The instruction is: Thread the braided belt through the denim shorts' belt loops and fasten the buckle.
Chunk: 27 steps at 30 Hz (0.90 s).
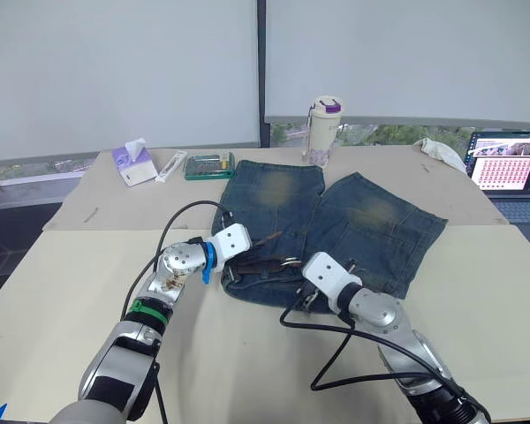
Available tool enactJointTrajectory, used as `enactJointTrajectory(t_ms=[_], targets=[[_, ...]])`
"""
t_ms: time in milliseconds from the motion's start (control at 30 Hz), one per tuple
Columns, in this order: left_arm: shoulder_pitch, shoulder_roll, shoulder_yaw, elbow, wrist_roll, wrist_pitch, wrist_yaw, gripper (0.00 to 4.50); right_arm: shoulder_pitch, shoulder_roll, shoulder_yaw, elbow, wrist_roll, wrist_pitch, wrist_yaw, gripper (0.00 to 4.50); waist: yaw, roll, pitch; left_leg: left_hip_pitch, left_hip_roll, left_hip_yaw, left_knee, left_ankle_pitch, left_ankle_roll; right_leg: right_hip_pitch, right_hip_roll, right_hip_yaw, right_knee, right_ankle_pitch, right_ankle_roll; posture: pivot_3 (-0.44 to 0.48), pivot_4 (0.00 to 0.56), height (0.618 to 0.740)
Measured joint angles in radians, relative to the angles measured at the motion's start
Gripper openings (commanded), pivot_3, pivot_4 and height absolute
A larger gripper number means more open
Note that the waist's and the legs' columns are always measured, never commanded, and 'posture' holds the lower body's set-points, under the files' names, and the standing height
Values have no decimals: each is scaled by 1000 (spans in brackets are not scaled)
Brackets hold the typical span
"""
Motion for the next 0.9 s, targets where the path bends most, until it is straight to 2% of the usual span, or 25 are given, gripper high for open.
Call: enactJointTrajectory(t_ms=[433, 567, 767, 900], targets=[[-27, 38, -82, -18, 96, -52, -41, 0, -15, -56, 26, 124, -197, -354, -129, 31, 0, 0, 0, 0, 0, 1, 0, 0, 0, 0, 0, 0, 0, 0, 0, 0, 150, 740], [-52, 67, -128, -18, 172, -95, -32, 0, -16, -68, 41, 154, -255, -430, -149, 31, -1, 0, 0, 0, 0, 1, 0, 0, 0, 0, 0, 0, 0, 0, 0, 0, 150, 740], [-133, 107, -211, 16, 350, -224, 74, 0, -16, -63, 41, 176, -284, -475, -151, 31, -1, 0, 0, 0, 0, 1, 0, 0, 0, 0, 0, 1, 0, 0, 0, 0, 150, 740], [-150, 108, -235, 47, 401, -283, 129, 0, -16, -60, 39, 182, -290, -482, -151, 31, -1, 0, 0, 0, 0, 1, 0, 0, 0, 0, 1, 1, 0, 0, 0, 0, 150, 740]])
